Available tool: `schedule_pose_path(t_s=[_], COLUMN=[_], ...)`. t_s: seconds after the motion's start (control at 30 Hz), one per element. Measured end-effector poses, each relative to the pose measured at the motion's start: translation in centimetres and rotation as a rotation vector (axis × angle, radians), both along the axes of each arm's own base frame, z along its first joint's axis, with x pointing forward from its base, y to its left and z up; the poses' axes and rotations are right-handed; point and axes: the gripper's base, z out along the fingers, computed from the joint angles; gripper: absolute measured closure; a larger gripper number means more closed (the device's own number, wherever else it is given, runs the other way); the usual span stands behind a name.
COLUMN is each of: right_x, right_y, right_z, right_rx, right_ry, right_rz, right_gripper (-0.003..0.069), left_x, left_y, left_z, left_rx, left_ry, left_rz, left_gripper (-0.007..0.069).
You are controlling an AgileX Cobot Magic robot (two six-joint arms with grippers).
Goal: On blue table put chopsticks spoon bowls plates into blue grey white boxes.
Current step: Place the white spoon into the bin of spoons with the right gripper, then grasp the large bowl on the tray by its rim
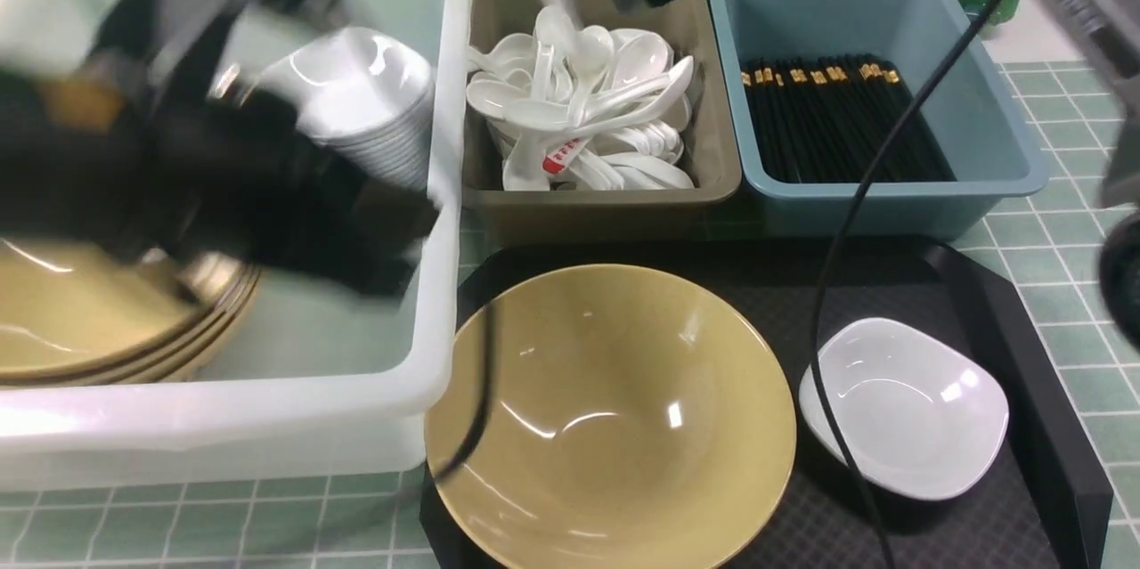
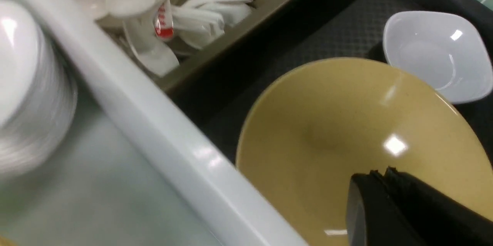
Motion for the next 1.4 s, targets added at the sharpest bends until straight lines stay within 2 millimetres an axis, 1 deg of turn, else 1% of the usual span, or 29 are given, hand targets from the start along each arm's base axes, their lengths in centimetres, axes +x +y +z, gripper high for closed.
schedule_pose_path(t_s=[0.03, 0.07, 0.1, 0.13, 0.17, 0.2, 0.23, 0.27, 0.3, 0.33, 0.4, 0.43, 0.47, 0.5, 0.6, 0.63, 0.7, 0.73, 0.8, 0.87, 0.9, 0.97, 1.0, 1.03, 1.1, 1.13, 1.17, 1.27, 1.4], right_x=[-0.3, -1.2, -1.6, -2.4, -2.7, -4.3, -6.7, -8.1, -9.5, -10.9, -13.0, -14.0, -14.7, -15.1, -17.9, -18.0, -19.1, -19.2, -19.7, -19.6, -19.6, -19.4, -19.4, -19.3, -19.4, -19.5, -19.6, -20.4, -21.8], right_y=[-0.2, -0.6, -0.7, -1.1, -1.2, -1.9, -3.0, -3.7, -4.3, -4.9, -5.9, -6.4, -6.7, -6.9, -8.2, -8.2, -8.7, -8.8, -9.0, -9.0, -9.0, -8.9, -8.9, -8.8, -8.6, -8.4, -8.1, -6.8, -4.6], right_z=[0.4, 1.2, 1.6, 2.1, 1.9, 2.8, 3.3, 3.5, 3.1, 3.5, 3.2, 2.9, 2.3, 2.2, 1.3, 1.1, 0.7, 0.7, 0.3, 0.3, 0.3, 0.4, 0.4, 0.5, 0.6, 0.8, 1.2, 2.5, 5.2], right_rx=[-0.004, -0.008, -0.01, -0.014, -0.021, -0.03, -0.058, -0.071, -0.091, -0.096, -0.111, -0.118, -0.128, -0.131, -0.133, -0.136, -0.133, -0.133, -0.136, -0.131, -0.128, -0.118, -0.117, -0.115, -0.119, -0.124, -0.125, -0.12, -0.097], right_ry=[0.0, 0.005, 0.008, 0.016, 0.031, 0.043, 0.072, 0.087, 0.116, 0.12, 0.148, 0.162, 0.184, 0.187, 0.187, 0.193, 0.181, 0.18, 0.186, 0.176, 0.17, 0.145, 0.143, 0.132, 0.122, 0.116, 0.102, 0.069, -0.019], right_rz=[0.003, 0.005, 0.005, 0.006, 0.006, 0.011, 0.028, 0.035, 0.045, 0.049, 0.053, 0.055, 0.056, 0.058, 0.061, 0.061, 0.062, 0.062, 0.062, 0.061, 0.061, 0.059, 0.059, 0.063, 0.076, 0.092, 0.113, 0.171, 0.282], right_gripper=[0.0137, 0.0201, 0.0237, 0.0304, 0.0346, 0.046, 0.0565, 0.0597, 0.0617, 0.0621, 0.0623, 0.0623, 0.0623, 0.0623, 0.0623, 0.0623, 0.0623, 0.0623, 0.0623, 0.0623, 0.0623, 0.0623, 0.0623, 0.0623, 0.0623, 0.0623, 0.0622, 0.0622, 0.0622], left_x=[1.0, 2.2, 3.2, 4.4, 5.3, 7.1, 8.3, 9.2, 10.0, 10.5, 11.8, 12.2, 12.9, 13.1, 15.1, 15.3, 16.0, 16.0, 15.9, 15.6, 15.5, 15.3, 15.3, 15.0, 14.5, 14.3, 14.0, 13.4, 12.0], left_y=[-0.5, -1.1, -1.5, -2.1, -2.6, -3.7, -4.5, -5.4, -6.4, -6.9, -8.2, -8.6, -9.2, -9.5, -10.6, -10.6, -11.1, -11.1, -11.4, -11.7, -11.8, -12.0, -12.0, -12.1, -12.1, -12.1, -12.1, -11.5, -8.7], left_z=[0.6, 0.7, 0.4, 0.3, 0.0, -0.9, -1.7, -3.0, -4.2, -4.8, -6.9, -7.5, -8.6, -9.1, -12.1, -12.2, -14.1, -14.2, -15.7, -16.3, -16.5, -16.6, -16.6, -16.2, -15.0, -14.3, -13.0, -10.0, -4.0], left_rx=[0.012, 0.031, 0.049, 0.065, 0.089, 0.135, 0.168, 0.206, 0.241, 0.261, 0.317, 0.339, 0.37, 0.379, 0.455, 0.459, 0.472, 0.471, 0.462, 0.461, 0.461, 0.458, 0.458, 0.455, 0.431, 0.41, 0.385, 0.345, 0.274], left_ry=[0.003, 0.018, 0.039, 0.055, 0.077, 0.129, 0.161, 0.203, 0.238, 0.247, 0.283, 0.284, 0.291, 0.3, 0.318, 0.319, 0.36, 0.366, 0.441, 0.486, 0.504, 0.52, 0.521, 0.531, 0.542, 0.537, 0.506, 0.446, 0.333], left_rz=[-0.012, -0.025, -0.034, -0.048, -0.067, -0.109, -0.14, -0.175, -0.208, -0.223, -0.252, -0.259, -0.269, -0.273, -0.282, -0.282, -0.288, -0.289, -0.302, -0.313, -0.313, -0.294, -0.292, -0.291, -0.28, -0.27, -0.258, -0.219, -0.139], left_gripper=[0.0627, 0.062, 0.0613, 0.0602, 0.0583, 0.0535, 0.0491, 0.044, 0.0382, 0.0353, 0.0274, 0.0229, 0.0187, 0.0179, 0.0089, 0.0085, 0.0067, 0.0067, 0.0086, 0.0137, 0.0182, 0.0319, 0.0333, 0.0421, 0.0538, 0.0573, 0.06, 0.062, 0.0619])
